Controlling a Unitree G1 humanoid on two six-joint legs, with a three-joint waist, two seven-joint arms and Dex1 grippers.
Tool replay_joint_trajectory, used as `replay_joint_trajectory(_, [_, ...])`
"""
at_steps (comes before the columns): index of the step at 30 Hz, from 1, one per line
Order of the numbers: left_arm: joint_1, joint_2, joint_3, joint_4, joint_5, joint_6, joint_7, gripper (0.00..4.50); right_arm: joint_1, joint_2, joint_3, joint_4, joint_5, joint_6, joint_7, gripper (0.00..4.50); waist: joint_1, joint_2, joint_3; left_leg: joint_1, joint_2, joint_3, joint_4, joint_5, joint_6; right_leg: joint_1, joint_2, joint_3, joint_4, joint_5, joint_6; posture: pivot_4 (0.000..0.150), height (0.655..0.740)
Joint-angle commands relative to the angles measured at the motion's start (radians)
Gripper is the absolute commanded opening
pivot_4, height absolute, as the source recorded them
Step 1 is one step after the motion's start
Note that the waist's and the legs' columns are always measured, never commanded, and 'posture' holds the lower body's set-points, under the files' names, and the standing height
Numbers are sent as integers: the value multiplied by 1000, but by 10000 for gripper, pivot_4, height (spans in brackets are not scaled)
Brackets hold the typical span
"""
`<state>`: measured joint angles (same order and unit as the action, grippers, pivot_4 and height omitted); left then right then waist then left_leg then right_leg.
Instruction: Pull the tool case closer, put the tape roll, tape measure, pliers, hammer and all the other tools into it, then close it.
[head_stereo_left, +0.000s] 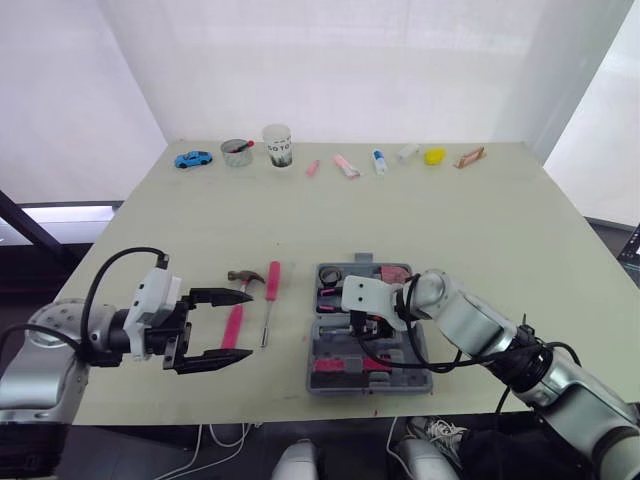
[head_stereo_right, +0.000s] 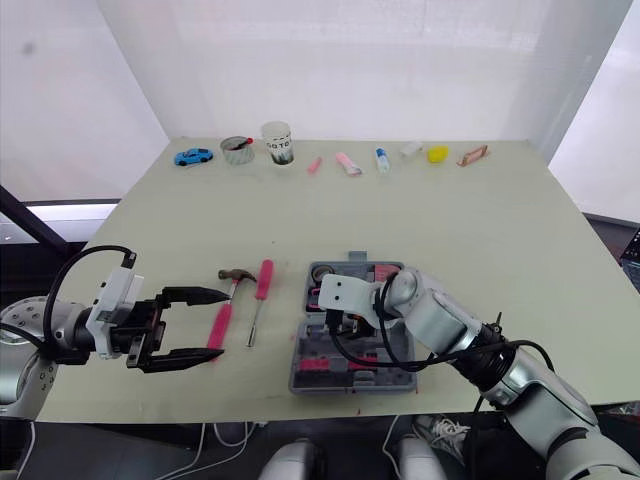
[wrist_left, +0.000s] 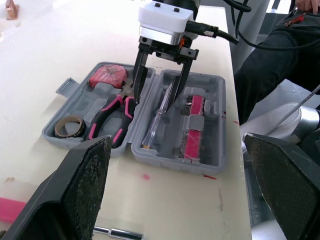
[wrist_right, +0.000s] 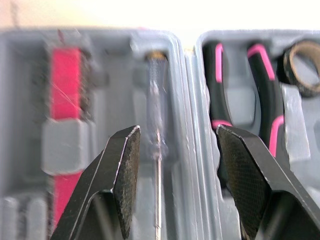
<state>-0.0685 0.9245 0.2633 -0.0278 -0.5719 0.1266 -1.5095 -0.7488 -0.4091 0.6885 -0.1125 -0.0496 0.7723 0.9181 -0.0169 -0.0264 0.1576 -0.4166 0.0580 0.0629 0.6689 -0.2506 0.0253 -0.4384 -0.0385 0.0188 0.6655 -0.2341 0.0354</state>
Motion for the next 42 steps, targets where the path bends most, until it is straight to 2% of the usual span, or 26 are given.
replay_joint_trajectory(1, [-8, 3, 4, -6, -9, -1, -7, 45000, 31, -8, -44, -44, 25, -38, 13, 20336, 1, 0, 0, 0, 0, 0, 0, 0, 0, 0, 0, 0, 0, 0, 0, 1500, 7400])
replay_joint_trajectory(3, [-10, 3, 3, -7, -9, -1, -7, 45000, 46, -6, -56, -46, 31, -66, 15, 13666, 3, 0, 0, 0, 0, 0, 0, 0, 0, 0, 0, 0, 0, 0, 0, 1500, 7400])
replay_joint_trajectory(5, [-11, 3, 3, -5, -9, -2, -8, 45000, 57, -5, -57, -42, 28, -87, 16, 1779, 2, 0, 0, 0, 0, 0, 0, 0, 0, 0, 0, 0, 0, 0, 0, 1500, 7400])
replay_joint_trajectory(6, [-12, 3, 3, -4, -8, -3, -9, 45000, 62, -5, -54, -38, 25, -93, 17, 555, 2, 0, 0, 0, 0, 0, 0, 0, 0, 0, 0, 0, 0, 0, 0, 1500, 7400])
replay_joint_trajectory(42, [-10, -6, 5, 22, -10, -19, -31, 45000, 111, 11, -37, 77, -65, -199, 23, 555, 1, 0, 0, 0, 0, 0, 0, 0, 0, 0, 0, 0, 0, 0, 0, 1500, 7400])
